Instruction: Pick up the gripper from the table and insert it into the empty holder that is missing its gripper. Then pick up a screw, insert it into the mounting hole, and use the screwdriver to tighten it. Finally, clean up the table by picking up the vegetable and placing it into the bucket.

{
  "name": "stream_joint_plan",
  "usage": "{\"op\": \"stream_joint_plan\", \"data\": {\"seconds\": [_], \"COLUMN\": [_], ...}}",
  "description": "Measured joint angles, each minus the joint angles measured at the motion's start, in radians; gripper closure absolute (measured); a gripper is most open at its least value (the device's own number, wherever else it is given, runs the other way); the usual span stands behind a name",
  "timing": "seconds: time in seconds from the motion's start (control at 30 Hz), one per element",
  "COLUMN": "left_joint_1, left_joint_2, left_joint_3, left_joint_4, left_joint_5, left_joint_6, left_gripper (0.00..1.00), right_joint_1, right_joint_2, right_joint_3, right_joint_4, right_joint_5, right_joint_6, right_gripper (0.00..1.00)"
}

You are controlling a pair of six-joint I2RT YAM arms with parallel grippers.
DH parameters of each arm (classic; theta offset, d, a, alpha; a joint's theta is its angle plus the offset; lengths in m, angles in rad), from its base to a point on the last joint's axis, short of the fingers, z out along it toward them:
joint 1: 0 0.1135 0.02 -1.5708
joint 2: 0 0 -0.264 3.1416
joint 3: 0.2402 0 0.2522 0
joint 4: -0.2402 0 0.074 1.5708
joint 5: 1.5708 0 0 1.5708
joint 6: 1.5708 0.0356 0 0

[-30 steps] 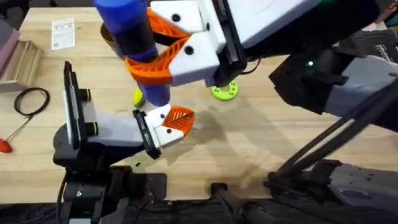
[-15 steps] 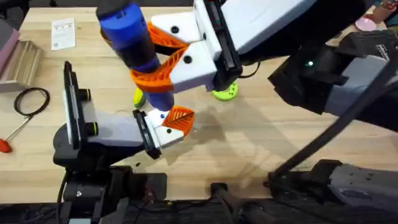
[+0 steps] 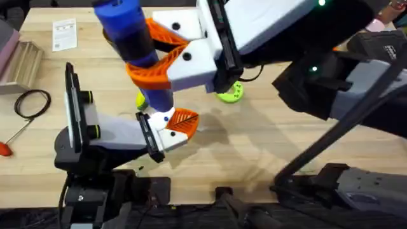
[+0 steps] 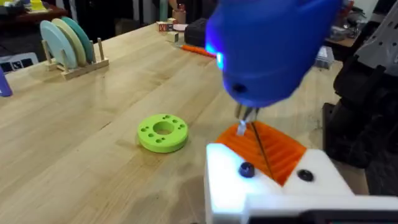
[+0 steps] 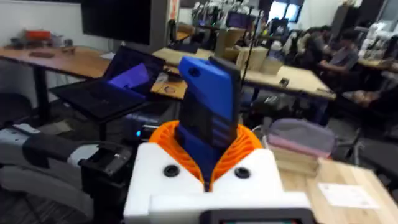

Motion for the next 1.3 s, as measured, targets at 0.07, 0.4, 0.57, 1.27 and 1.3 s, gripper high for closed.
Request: {"op": "stream_joint_plan", "data": {"seconds": [0.07, 0.4, 0.57, 1.27, 1.3], "left_joint_1": [0.000, 0.000, 0.000, 0.000, 0.000], "left_joint_2": [0.000, 0.000, 0.000, 0.000, 0.000], "left_joint_3": [0.000, 0.000, 0.000, 0.000, 0.000], "left_joint_4": [0.000, 0.000, 0.000, 0.000, 0.000], "left_joint_5": [0.000, 0.000, 0.000, 0.000, 0.000], "left_joint_6": [0.000, 0.000, 0.000, 0.000, 0.000], "left_gripper": [0.996, 0.996, 0.996, 0.996, 0.996], "right_joint_1": [0.000, -0.001, -0.001, -0.001, -0.001], "right_joint_2": [0.000, 0.000, 0.000, 0.015, 0.017], "right_joint_3": [-0.022, -0.063, -0.065, -0.094, -0.099], "right_joint_4": [0.064, 0.120, 0.118, 0.243, 0.258], "right_joint_5": [0.009, 0.026, 0.026, 0.028, 0.031], "right_joint_6": [0.015, 0.066, 0.077, 0.090, 0.094], "right_gripper": [0.977, 0.977, 0.977, 0.977, 0.978]}}
